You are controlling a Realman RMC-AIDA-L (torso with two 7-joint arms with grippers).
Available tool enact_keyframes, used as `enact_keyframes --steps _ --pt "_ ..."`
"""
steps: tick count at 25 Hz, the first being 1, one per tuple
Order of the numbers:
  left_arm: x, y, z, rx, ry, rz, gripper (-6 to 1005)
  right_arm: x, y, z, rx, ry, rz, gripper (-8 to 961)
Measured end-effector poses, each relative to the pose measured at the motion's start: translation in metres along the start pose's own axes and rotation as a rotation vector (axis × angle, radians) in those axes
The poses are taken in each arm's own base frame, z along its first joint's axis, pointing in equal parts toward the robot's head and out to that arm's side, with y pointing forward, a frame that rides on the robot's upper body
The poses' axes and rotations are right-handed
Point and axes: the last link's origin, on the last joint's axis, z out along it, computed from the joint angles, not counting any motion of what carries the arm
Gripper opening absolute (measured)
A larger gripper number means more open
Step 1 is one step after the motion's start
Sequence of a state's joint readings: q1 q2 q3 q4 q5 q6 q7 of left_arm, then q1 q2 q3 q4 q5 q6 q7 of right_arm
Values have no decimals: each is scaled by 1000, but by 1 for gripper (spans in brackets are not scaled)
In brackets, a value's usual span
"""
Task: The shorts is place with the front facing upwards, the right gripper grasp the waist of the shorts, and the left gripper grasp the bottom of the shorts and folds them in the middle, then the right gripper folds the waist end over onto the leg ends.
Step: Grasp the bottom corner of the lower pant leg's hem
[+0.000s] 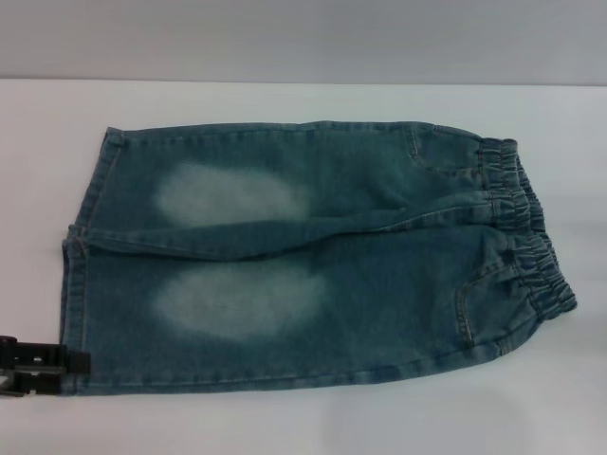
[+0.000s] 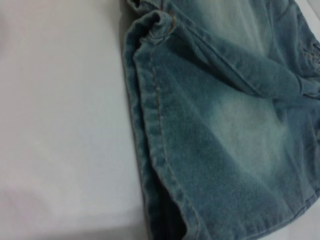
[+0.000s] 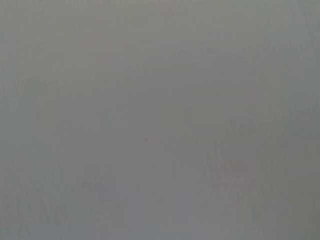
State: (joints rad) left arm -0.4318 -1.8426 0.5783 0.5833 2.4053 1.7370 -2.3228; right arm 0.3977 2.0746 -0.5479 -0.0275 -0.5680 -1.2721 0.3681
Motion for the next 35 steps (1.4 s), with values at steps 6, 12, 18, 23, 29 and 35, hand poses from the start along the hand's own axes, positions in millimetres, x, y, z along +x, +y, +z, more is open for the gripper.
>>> enact_keyframes --steps 6,12,18,23,29,35 --pt "0 1 2 -5 -6 1 840 0 1 -1 -2 1 0 632" --pt "1 0 -1 5 0 5 840 1 3 0 -14 4 -2 632" --pt "1 -4 -5 22 12 0 840 1 3 0 -15 4 -2 632" --pt "1 -4 -2 22 14 8 840 1 3 0 -15 3 -1 632" --pt "1 -2 3 16 4 15 840 0 4 1 -17 2 0 632" --pt "2 0 8 9 -10 24 839 0 4 2 -18 1 1 632"
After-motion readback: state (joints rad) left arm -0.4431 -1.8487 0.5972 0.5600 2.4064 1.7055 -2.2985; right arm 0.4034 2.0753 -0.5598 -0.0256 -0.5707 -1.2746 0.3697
